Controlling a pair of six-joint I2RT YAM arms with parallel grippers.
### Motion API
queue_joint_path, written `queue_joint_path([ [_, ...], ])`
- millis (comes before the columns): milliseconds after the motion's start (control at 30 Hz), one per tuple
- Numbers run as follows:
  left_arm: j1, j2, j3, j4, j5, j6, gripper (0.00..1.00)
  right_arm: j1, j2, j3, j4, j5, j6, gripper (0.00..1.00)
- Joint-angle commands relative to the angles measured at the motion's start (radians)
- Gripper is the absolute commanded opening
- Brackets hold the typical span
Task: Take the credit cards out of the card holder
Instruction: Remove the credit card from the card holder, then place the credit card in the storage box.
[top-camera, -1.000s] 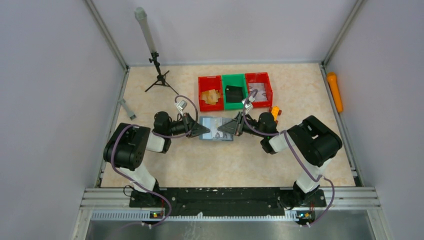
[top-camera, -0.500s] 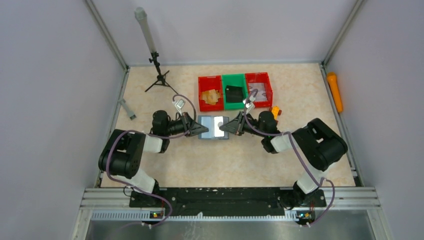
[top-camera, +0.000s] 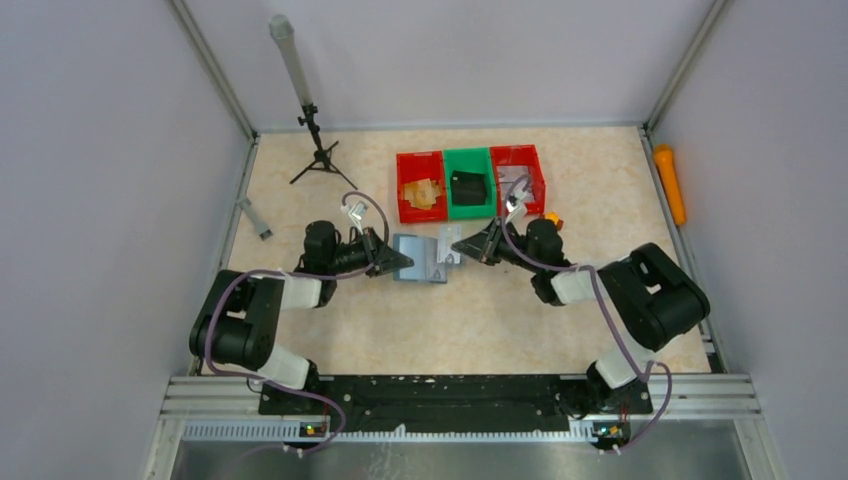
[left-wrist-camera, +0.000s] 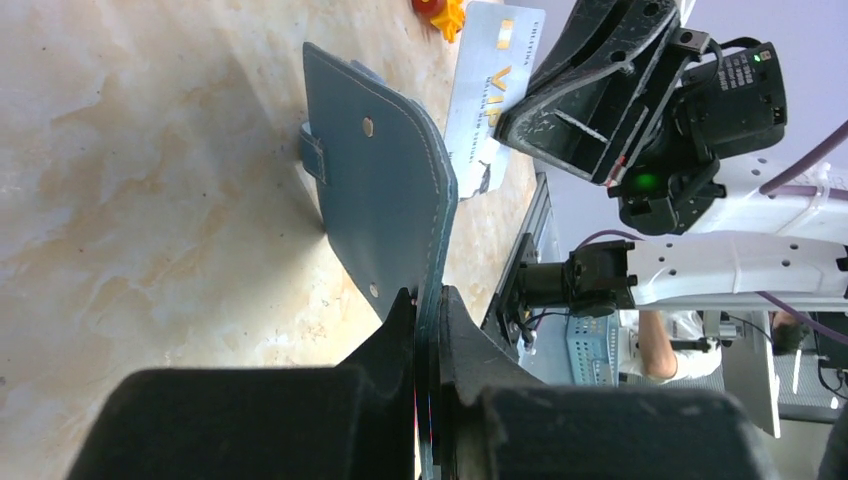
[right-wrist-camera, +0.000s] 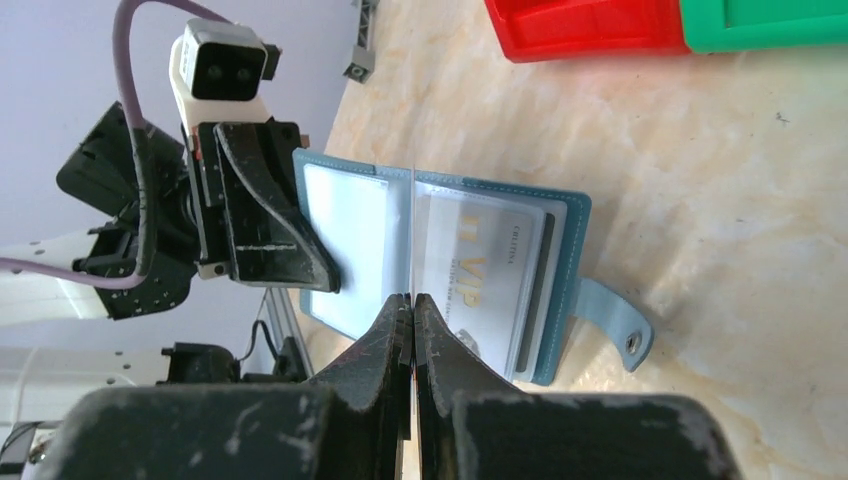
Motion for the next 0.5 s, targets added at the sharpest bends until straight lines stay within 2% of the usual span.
queue_joint_path([
  [0, 0.004, -0.033, 0.011, 0.002, -0.007, 0.033, 0.00, -0.015, -0.076, -0.010, -0.042, 0.056, -0.050, 0.00],
  [200, 0.004, -0.056, 0.000, -0.007, -0.033, 0.045, 0.00, -0.036, -0.190, -0.032, -0.177, 0.187, -0.109, 0.00],
  [300, 0.003, -0.121, 0.007, -0.146, -0.095, 0.121, 0.00, -0.038, -0.263, -0.040, -0.255, 0.307, -0.146, 0.00],
  [333, 0.002, -0.184, -0.004, -0.198, -0.145, 0.156, 0.00, -0.038, -0.310, -0.043, -0.298, 0.379, -0.164, 0.00],
  [467, 0.002, -0.267, -0.038, -0.225, -0.202, 0.180, 0.00, -0.038, -0.367, -0.048, -0.320, 0.531, -0.176, 0.00],
])
